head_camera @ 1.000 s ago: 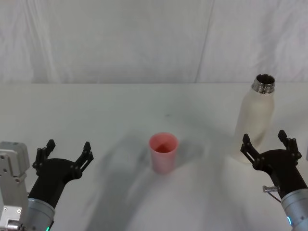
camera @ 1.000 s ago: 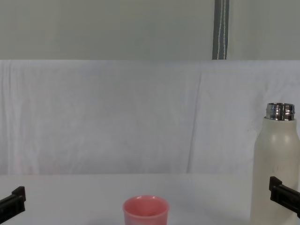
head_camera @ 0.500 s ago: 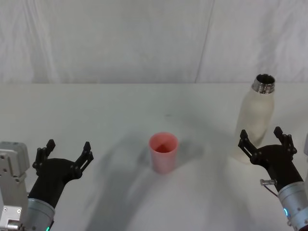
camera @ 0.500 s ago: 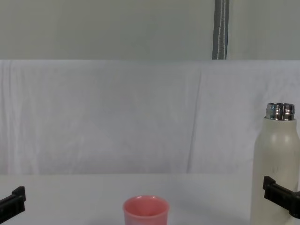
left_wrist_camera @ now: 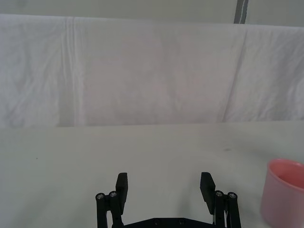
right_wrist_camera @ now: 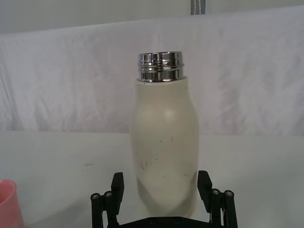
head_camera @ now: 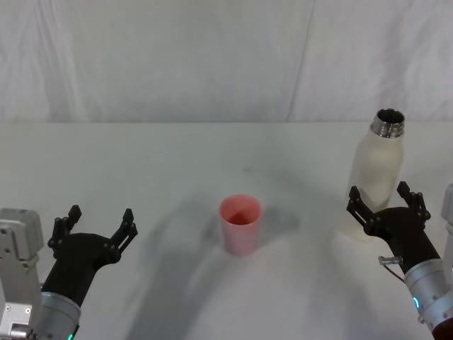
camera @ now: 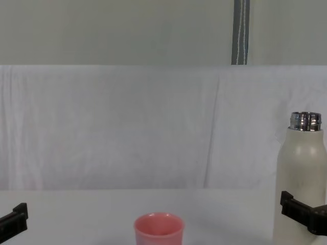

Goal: Grasp the thermos with one hand and pour water into the cup lid.

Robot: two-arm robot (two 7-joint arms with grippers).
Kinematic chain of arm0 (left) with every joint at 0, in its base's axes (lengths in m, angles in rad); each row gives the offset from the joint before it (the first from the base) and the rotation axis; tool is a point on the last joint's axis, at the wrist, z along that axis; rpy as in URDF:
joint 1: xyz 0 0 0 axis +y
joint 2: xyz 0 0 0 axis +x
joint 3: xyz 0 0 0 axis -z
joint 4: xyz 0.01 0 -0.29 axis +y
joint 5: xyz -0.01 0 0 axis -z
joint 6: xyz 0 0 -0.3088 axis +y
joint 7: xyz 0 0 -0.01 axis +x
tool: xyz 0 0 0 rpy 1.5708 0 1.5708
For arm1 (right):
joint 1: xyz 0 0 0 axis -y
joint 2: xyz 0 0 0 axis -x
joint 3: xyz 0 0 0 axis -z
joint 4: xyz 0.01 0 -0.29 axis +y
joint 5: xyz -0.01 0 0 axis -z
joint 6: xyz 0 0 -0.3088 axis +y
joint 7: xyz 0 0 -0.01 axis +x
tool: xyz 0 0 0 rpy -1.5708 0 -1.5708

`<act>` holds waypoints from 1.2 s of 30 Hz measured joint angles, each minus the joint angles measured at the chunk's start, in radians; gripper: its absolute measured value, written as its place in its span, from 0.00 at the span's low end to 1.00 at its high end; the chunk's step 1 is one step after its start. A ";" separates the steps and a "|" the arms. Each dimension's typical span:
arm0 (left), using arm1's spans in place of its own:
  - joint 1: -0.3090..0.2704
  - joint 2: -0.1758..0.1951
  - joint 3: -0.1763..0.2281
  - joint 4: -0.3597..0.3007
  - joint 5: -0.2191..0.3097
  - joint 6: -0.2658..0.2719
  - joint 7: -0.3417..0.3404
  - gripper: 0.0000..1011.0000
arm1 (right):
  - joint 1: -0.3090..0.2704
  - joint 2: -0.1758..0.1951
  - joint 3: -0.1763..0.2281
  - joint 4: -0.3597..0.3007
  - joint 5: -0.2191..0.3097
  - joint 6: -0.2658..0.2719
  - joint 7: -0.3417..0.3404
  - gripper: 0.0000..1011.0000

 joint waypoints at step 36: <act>0.000 0.000 0.000 0.000 0.000 0.000 0.000 0.99 | 0.116 -0.005 -0.001 0.109 -0.029 -0.012 0.012 0.99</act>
